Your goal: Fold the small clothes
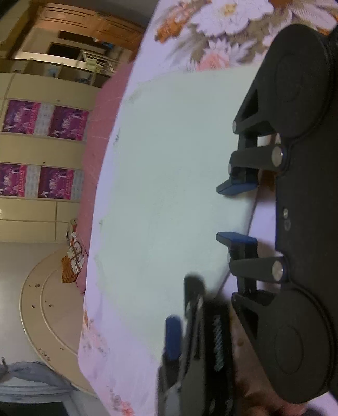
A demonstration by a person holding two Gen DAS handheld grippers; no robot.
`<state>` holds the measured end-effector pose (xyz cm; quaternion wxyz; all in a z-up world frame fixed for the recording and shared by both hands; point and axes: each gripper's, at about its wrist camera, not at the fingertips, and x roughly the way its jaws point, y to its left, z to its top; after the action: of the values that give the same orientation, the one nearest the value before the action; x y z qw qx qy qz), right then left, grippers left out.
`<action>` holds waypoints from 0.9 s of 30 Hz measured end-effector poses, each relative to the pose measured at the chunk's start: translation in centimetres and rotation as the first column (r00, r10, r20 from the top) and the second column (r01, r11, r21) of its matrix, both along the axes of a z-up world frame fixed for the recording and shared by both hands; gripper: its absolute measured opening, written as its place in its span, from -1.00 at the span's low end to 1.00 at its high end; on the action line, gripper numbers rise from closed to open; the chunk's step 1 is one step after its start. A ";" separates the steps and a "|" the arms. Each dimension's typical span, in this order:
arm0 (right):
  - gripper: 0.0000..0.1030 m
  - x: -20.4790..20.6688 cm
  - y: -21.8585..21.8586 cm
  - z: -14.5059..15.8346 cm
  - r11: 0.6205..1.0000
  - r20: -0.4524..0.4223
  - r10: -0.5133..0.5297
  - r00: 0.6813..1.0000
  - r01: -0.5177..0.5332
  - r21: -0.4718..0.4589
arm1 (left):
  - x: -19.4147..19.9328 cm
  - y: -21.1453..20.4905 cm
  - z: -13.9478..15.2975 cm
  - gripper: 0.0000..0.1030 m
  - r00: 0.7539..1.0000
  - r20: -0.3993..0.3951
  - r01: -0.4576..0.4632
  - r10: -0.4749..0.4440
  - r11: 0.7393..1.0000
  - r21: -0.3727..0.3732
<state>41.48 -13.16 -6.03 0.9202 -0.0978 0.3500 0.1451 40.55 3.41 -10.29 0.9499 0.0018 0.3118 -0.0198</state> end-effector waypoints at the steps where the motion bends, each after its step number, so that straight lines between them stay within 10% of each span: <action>1: -0.39 -0.5 -1.2 0.1 0.999 0.002 -0.037 0.999 0.037 -0.001 | -0.3 1.3 -0.2 0.28 1.000 -0.011 -0.026 0.026 1.000 -0.003; 6: -0.39 -0.3 -8.5 -0.3 0.976 -0.023 -0.211 0.977 0.212 0.049 | -0.9 3.2 -0.4 0.28 0.998 -0.030 -0.056 0.056 0.998 0.014; 27: -0.25 -0.3 -6.4 -0.7 0.991 -0.029 -0.133 0.991 0.133 0.013 | -0.7 -0.8 -0.8 0.39 0.998 -0.051 -0.045 0.045 0.999 0.000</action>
<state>41.23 -19.52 -6.69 0.9236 -0.0654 0.3675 0.0874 39.82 2.66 -11.10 0.9419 -0.0063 0.3358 0.0013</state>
